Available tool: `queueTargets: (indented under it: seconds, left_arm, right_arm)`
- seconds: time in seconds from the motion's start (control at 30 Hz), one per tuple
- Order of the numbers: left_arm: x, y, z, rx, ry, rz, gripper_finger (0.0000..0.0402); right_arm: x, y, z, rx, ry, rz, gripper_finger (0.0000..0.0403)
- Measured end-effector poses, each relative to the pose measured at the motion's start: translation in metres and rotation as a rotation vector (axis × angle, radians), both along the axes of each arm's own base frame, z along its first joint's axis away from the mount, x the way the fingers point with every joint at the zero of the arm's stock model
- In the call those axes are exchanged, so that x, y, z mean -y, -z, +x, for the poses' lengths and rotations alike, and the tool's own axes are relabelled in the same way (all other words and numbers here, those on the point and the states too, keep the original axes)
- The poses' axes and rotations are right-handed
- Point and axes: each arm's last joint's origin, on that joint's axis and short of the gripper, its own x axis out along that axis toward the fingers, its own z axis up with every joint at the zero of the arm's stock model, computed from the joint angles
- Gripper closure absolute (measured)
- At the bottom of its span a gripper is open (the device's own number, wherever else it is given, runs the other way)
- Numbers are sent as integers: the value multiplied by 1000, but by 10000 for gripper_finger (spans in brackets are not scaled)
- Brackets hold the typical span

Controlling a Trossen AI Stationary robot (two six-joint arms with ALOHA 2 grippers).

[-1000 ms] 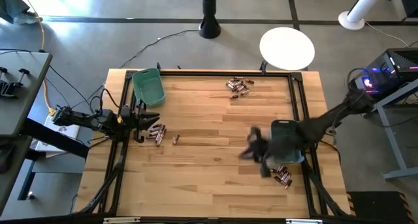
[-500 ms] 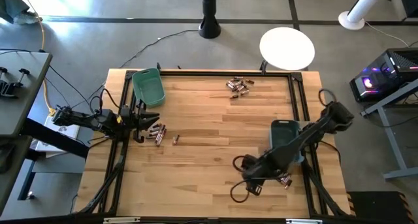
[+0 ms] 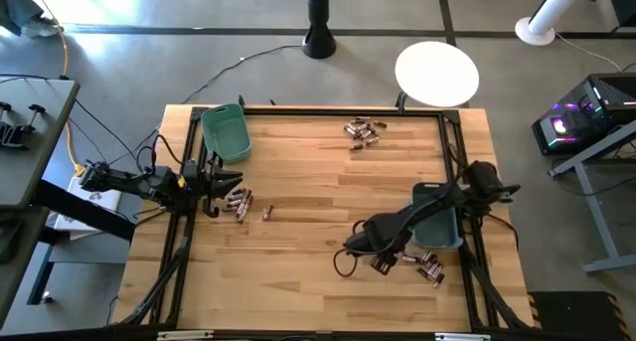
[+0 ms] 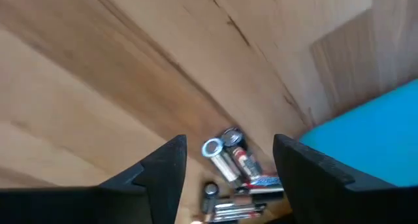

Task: Sort batteries
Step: Put the silver battery into the blue bin

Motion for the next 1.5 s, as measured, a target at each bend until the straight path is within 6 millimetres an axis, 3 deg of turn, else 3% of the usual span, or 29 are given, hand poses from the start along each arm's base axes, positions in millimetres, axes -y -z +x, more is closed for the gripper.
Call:
queueTargets:
  seconds: [0.47, 1.27, 1.5]
  left_arm:
    - [0, 0, 0, 4, 7, -23, 344]
    - [0, 0, 0, 5, 7, -25, 344]
    - [0, 0, 0, 7, 11, -42, 344]
  right_arm:
    - [0, 29, 3, -115, -71, 38, 224]
    - [-4, 33, 1, -113, -177, 95, 270]
    - [-9, 33, 0, -96, -203, 105, 342]
